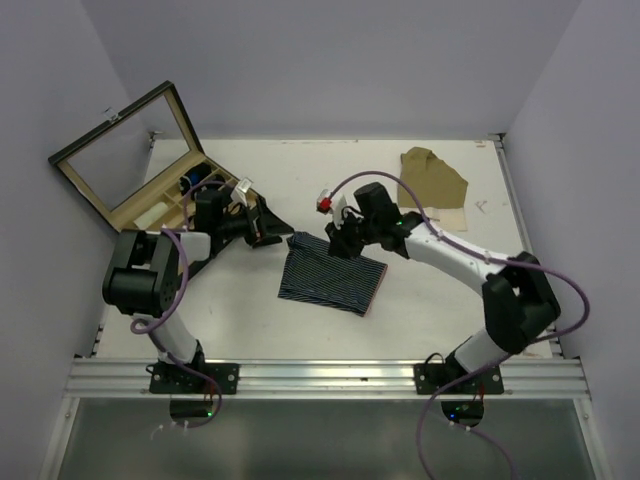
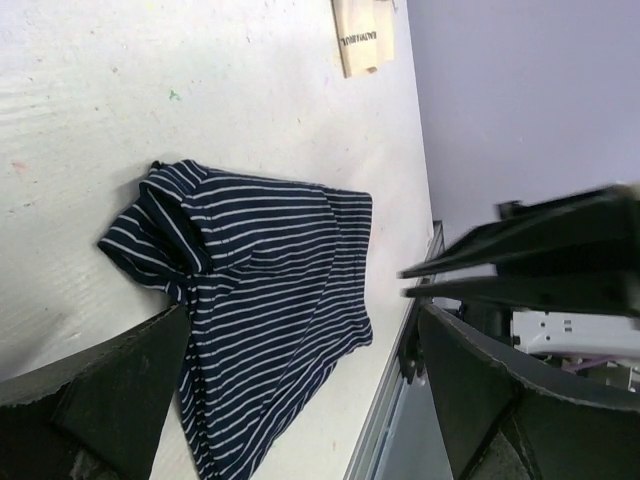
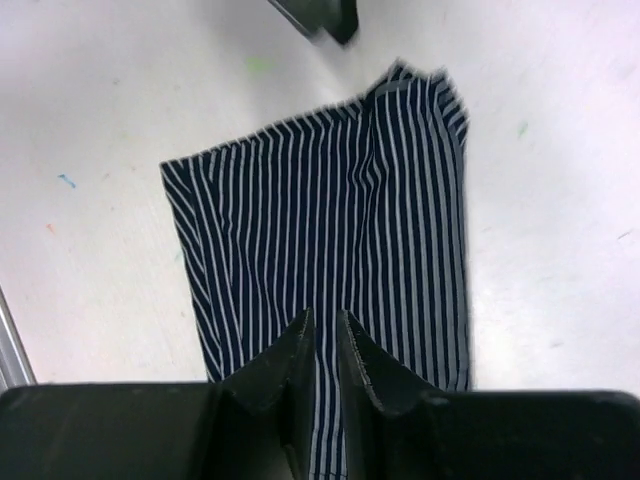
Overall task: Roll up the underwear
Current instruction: Fold the underwear
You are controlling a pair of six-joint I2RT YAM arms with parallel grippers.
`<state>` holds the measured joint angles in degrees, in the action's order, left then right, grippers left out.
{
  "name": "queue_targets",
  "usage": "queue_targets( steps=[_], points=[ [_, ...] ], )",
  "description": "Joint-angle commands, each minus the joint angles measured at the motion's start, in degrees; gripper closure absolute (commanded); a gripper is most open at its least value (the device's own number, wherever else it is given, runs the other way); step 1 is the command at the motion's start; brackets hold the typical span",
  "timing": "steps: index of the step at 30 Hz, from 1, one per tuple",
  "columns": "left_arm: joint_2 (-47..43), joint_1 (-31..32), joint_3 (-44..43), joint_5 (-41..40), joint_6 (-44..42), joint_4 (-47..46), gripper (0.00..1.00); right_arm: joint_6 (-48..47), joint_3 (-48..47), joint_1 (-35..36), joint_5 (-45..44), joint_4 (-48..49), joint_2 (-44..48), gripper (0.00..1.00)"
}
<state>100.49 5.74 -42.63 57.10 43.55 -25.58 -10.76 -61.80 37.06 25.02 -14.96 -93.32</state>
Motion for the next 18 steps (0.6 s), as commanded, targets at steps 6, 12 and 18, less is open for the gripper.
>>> queue_targets(
  steps=[6, 12, 18],
  points=[
    [-0.4, 4.1, -6.1, -6.4, 1.6, 4.3, 0.00, -13.2, -3.5, 6.5, 7.2, -1.2, 6.2, 0.50],
    [2.5, 5.5, -8.1, -10.1, -0.5, 7.4, 0.00, -15.2, 1.5, 15.4, -7.3, 7.9, 2.0, 0.58],
    [3.8, 6.2, -8.3, -12.0, -0.5, 6.9, 0.00, -20.0, 6.5, 18.7, -13.9, 17.5, -1.9, 0.50]
  ],
)
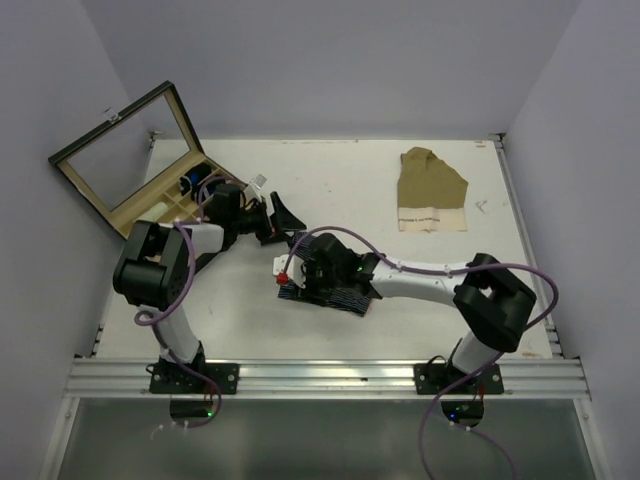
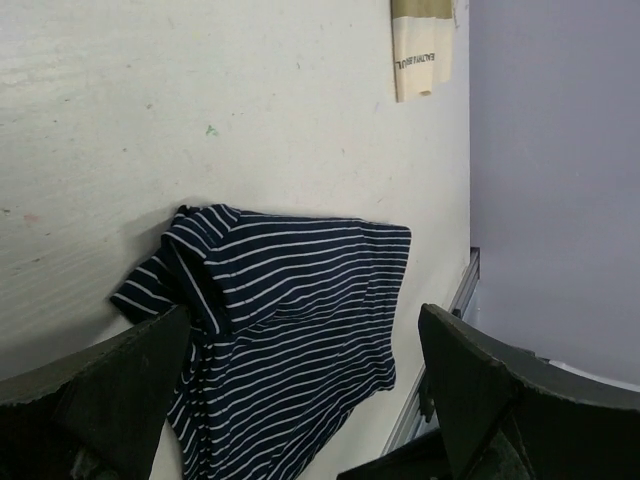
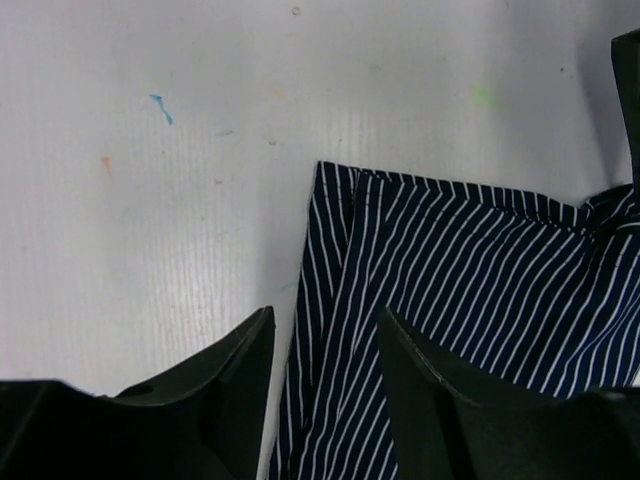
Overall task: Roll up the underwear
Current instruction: Fold the underwear
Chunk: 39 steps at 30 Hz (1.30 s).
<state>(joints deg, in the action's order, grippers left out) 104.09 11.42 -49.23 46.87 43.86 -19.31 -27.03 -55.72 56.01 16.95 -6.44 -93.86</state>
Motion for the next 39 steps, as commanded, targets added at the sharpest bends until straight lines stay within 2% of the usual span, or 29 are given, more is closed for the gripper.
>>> queue_targets(
  steps=[1, 8, 15, 25, 39],
  points=[
    [0.1, 0.7, -1.7, -2.0, -1.1, 0.9, 0.00, -3.8, 0.7, -0.4, -5.7, 9.4, -2.4, 0.49],
    [2.0, 0.9, -2.7, -2.0, -1.8, 2.3, 0.00, -2.2, 0.4, -0.5, -6.3, 12.7, -5.1, 0.45],
    [3.7, 1.1, -2.9, -3.5, -2.9, 4.2, 0.00, -0.1, -2.3, -0.9, -2.5, 12.8, -7.2, 0.45],
    [4.9, 1.1, -3.1, -4.0, -2.8, 4.6, 0.00, 0.7, -6.9, -1.0, 2.8, 11.6, -10.8, 0.54],
    [5.5, 1.1, -3.1, -3.7, -1.9, 4.0, 0.00, -1.4, -8.8, -0.8, 3.2, 11.9, -15.7, 0.56]
  ],
)
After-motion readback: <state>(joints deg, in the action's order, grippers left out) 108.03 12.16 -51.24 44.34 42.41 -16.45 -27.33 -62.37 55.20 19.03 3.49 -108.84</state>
